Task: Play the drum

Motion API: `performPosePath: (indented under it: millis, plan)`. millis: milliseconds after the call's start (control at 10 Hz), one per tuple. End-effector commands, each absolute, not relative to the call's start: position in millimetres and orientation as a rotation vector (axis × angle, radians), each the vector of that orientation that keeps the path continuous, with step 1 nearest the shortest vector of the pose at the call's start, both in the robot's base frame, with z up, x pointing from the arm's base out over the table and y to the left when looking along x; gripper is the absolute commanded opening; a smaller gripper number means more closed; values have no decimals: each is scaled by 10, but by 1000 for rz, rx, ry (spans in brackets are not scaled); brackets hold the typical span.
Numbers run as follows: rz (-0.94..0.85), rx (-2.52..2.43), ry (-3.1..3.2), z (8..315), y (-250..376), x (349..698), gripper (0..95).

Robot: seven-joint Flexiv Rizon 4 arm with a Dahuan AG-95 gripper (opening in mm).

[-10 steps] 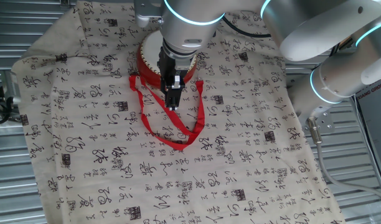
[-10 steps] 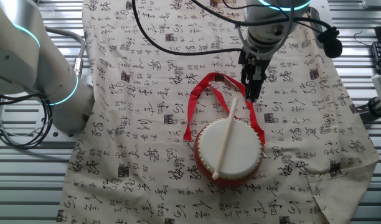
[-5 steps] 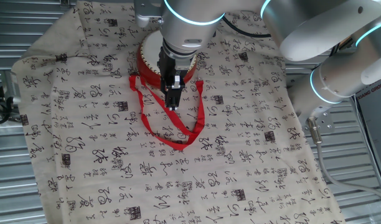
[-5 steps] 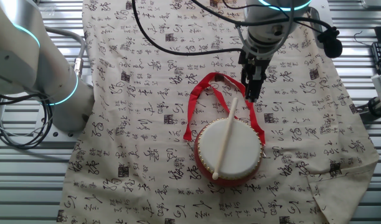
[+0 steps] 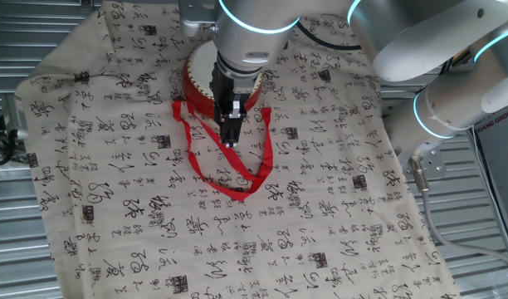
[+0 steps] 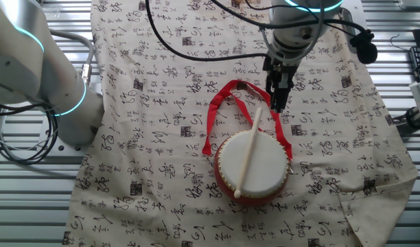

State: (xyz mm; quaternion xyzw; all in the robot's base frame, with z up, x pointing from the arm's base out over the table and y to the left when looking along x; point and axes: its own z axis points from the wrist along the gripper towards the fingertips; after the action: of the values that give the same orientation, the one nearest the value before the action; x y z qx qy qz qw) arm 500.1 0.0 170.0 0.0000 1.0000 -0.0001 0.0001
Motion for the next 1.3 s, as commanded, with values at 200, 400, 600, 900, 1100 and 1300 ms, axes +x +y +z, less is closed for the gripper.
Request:
performPosePath:
  millis: [200, 400, 600, 900, 1100, 1300]
  plan:
    - [-32, -355, 3060, 1701, 0, 5000, 0]
    - [-35, -356, 3060, 1701, 0, 5000, 0]
    - [-34, -356, 3060, 1702, 1, 4999, 0]
    - [-33, -356, 3060, 1702, 1, 4999, 0]
    - [-32, -357, 3059, 1702, 1, 4999, 0]
    - [-32, -353, 3059, 1702, 1, 4999, 0]
